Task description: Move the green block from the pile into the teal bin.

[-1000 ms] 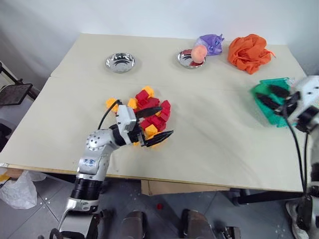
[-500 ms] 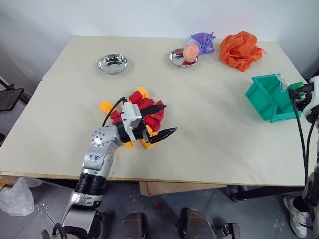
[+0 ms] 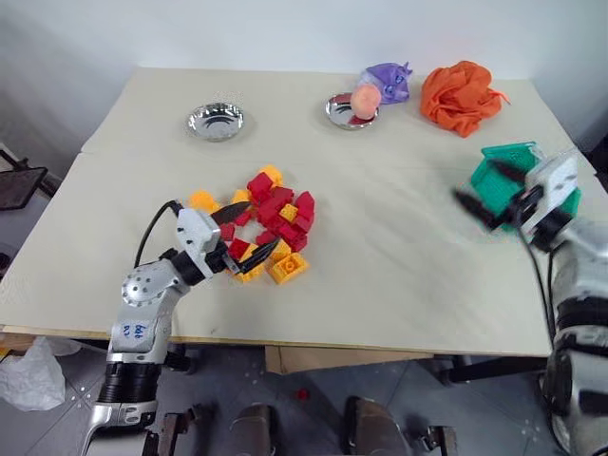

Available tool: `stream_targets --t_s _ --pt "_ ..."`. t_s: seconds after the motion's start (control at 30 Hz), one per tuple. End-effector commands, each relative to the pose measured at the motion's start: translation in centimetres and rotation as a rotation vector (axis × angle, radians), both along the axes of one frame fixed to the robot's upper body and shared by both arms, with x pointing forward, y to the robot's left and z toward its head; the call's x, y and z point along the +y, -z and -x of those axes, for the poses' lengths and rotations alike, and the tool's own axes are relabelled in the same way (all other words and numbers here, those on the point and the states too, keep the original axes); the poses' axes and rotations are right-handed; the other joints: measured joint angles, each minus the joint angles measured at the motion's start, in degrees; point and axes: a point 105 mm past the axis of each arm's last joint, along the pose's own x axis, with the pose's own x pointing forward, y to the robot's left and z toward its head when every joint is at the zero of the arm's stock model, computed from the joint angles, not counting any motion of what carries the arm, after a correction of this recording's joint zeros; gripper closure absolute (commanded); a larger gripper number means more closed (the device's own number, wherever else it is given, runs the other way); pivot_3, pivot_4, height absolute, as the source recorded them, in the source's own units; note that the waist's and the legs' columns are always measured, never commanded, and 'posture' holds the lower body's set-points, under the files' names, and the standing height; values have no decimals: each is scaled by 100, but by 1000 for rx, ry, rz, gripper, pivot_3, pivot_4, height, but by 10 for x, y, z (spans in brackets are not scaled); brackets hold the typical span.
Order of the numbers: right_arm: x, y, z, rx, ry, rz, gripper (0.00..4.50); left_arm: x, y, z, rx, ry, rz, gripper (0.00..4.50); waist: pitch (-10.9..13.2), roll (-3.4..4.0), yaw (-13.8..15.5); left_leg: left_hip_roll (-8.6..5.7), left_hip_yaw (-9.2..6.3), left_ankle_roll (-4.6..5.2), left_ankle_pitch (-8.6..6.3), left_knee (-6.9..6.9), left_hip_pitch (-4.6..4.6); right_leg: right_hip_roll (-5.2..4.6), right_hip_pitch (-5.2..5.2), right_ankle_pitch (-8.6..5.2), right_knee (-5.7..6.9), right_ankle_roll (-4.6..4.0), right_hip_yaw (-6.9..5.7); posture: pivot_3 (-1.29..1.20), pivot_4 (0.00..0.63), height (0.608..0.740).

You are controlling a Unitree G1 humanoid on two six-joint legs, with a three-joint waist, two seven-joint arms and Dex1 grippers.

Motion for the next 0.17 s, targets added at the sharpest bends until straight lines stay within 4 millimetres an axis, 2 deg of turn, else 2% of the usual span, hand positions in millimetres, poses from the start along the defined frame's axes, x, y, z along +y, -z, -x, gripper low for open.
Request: stream_targets --t_s 0.03,0.1,0.17 --pt "31 -2 30 -23 -151 -6 48 16 -1 11 -15 -61 -46 0 0 1 55 0 -2 0 -2 1 0 1 0 0 0 0 0 0 150 740" --pt "45 11 47 18 -182 -17 48 27 4 18 0 -106 -78 0 0 1 97 1 -2 -1 -4 0 1 2 -1 0 -1 0 0 0 150 740" --pt "47 21 57 38 -171 -7 48 36 7 21 16 -146 -78 0 0 1 102 1 -2 -3 -6 4 1 2 -1 0 2 0 0 0 150 740"
